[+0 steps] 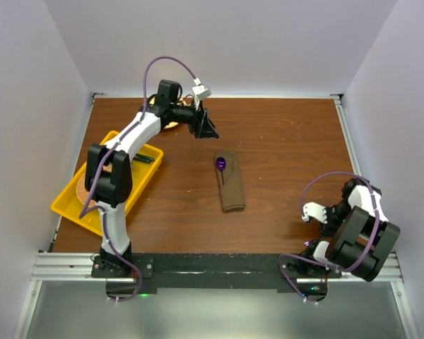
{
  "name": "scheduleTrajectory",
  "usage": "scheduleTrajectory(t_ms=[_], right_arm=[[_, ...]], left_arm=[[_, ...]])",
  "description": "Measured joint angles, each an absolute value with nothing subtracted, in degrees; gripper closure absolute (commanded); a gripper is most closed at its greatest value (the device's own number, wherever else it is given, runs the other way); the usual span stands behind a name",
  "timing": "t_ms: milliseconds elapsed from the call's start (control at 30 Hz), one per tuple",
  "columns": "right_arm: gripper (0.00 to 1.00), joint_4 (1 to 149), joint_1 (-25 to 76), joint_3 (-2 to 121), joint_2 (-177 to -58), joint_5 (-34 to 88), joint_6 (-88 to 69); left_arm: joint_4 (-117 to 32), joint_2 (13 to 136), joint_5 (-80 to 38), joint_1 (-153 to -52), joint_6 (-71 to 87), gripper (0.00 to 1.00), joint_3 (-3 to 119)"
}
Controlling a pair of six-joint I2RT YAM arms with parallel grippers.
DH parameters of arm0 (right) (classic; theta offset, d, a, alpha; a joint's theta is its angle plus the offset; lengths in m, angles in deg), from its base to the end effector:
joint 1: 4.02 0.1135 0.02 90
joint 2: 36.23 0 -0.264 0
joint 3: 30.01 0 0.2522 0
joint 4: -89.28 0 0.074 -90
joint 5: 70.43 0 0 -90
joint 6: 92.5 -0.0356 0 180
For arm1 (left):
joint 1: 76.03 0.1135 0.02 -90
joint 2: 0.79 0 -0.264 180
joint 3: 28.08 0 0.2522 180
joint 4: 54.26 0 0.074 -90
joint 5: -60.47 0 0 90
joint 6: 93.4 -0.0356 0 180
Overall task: Fold the napkin into a case and place the utensils inside
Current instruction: Pick up the fork from the center of the board.
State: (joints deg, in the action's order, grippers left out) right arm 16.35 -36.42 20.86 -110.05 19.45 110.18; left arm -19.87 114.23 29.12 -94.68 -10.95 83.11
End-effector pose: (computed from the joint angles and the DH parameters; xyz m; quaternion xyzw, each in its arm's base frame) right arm 0.1413 -0.0898 0.1597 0.6438 -0.7634 -0.0486 0.0164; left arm 0.4223 -0.1746 0.2786 0.3861 0.7155 -0.4754 0.3363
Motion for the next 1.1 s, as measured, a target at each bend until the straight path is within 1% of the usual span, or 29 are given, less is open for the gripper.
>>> scheduleTrajectory(t_ms=[100, 133, 200, 233, 300, 333, 400, 433, 533, 633, 700, 767, 867, 1000, 1033, 1067, 1100], right_arm=[[0.57, 20.5, -36.6, 18.8, -109.9, 18.9, 110.4], [0.64, 22.0, -36.6, 18.5, -109.8, 18.6, 110.5], [0.68, 25.8, -36.7, 17.6, -109.9, 17.9, 110.6], [0.74, 27.7, -36.7, 17.2, -110.1, 17.5, 110.4], [0.80, 29.5, -36.7, 16.6, -110.5, 16.7, 110.4], [0.87, 31.0, -36.7, 16.5, -110.9, 16.0, 110.4], [0.97, 34.0, -36.8, 17.0, -112.7, 14.1, 110.4], [1.00, 34.9, -36.8, 17.3, -113.4, 13.9, 110.5], [1.00, 35.3, -37.1, 18.5, -114.2, 13.7, 110.5], [1.00, 32.5, -37.7, 20.8, -114.4, 17.0, 110.6], [1.00, 29.1, -36.9, 23.5, -115.3, 23.0, 110.7], [1.00, 24.8, -33.9, 27.3, -116.4, 29.2, 110.8], [1.00, 19.6, -27.4, 36.9, -118.9, 38.0, 110.4], [1.00, 20.2, -20.6, 50.3, -121.3, 49.6, 101.1], [1.00, 21.5, -19.7, 51.7, -120.9, 51.7, 98.5], [1.00, 24.6, -18.2, 52.6, -119.8, 54.4, 94.9], [1.00, 27.1, -17.1, 52.7, -118.3, 56.6, 92.6]], left_arm=[[-20.2, 113.6, 28.6, -94.7, -10.3, 0.30, 82.9], [-20.3, 113.5, 28.5, -94.7, -10.2, 0.30, 82.9], [-20.4, 113.5, 28.4, -94.7, -10.0, 0.30, 82.9], [-20.3, 113.5, 28.1, -94.7, -9.9, 0.30, 82.8], [-20.4, 113.5, 27.9, -94.7, -9.9, 0.31, 82.8], [-20.4, 113.5, 27.7, -94.7, -9.9, 0.31, 82.8], [-20.6, 113.5, 27.5, -94.7, -9.8, 0.31, 82.8], [-20.7, 113.5, 27.4, -94.7, -9.8, 0.31, 82.8], [-20.8, 113.5, 27.1, -94.7, -9.8, 0.31, 82.8], [-20.9, 113.5, 27.0, -94.5, -9.6, 0.30, 82.8], [-21.6, 113.5, 26.9, -94.3, -8.5, 0.29, 82.8], [-23.1, 113.5, 26.9, -94.0, -6.8, 0.28, 82.8], [-26.5, 113.5, 26.8, -93.1, -3.2, 0.27, 82.5], [-31.7, 113.5, 26.8, -91.3, 2.8, 0.27, 82.3], [-33.4, 113.5, 26.8, -90.8, 4.6, 0.24, 82.3], [-34.8, 113.5, 26.8, -90.2, 5.9, 0.13, 82.3], [-36.1, 113.5, 26.8, -89.7, 7.2, 0.12, 82.3]])
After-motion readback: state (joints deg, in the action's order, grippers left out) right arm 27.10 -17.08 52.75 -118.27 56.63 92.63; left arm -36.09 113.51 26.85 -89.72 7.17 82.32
